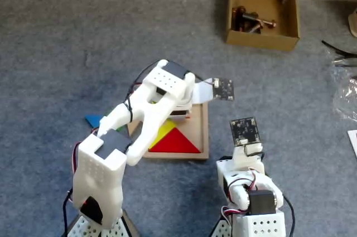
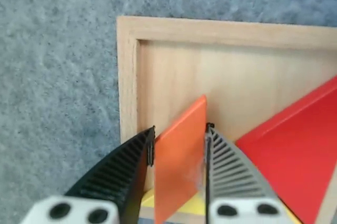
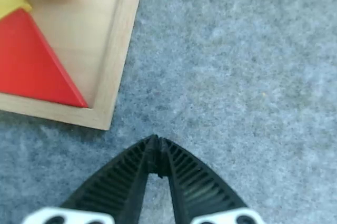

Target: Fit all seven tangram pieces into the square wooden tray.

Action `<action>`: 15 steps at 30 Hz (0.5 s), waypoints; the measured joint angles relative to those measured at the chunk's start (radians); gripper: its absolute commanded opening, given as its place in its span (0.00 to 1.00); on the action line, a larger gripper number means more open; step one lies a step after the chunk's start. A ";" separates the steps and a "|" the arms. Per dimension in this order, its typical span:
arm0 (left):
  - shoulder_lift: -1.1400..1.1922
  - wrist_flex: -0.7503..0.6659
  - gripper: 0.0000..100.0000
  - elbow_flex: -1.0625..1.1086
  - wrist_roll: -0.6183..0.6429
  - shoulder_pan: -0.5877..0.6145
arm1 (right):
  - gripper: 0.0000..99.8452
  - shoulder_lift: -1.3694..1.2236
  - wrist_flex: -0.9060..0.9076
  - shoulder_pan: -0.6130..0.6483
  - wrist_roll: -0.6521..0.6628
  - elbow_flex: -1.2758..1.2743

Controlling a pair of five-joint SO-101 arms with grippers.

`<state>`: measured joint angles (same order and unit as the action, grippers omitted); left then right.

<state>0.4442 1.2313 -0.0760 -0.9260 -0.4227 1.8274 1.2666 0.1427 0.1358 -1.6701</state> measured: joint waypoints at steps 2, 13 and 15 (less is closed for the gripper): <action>0.000 -0.002 0.07 0.000 0.000 0.000 | 0.01 0.000 0.000 0.000 0.000 0.000; 0.000 -0.078 0.07 0.000 0.199 0.002 | 0.01 0.000 0.000 0.000 0.000 0.000; 0.000 -0.078 0.07 0.000 0.201 0.002 | 0.01 0.000 0.000 0.000 0.000 0.000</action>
<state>0.4442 1.1531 -0.0760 -0.7250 -0.4212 1.8274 1.2666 0.1427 0.1358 -1.6701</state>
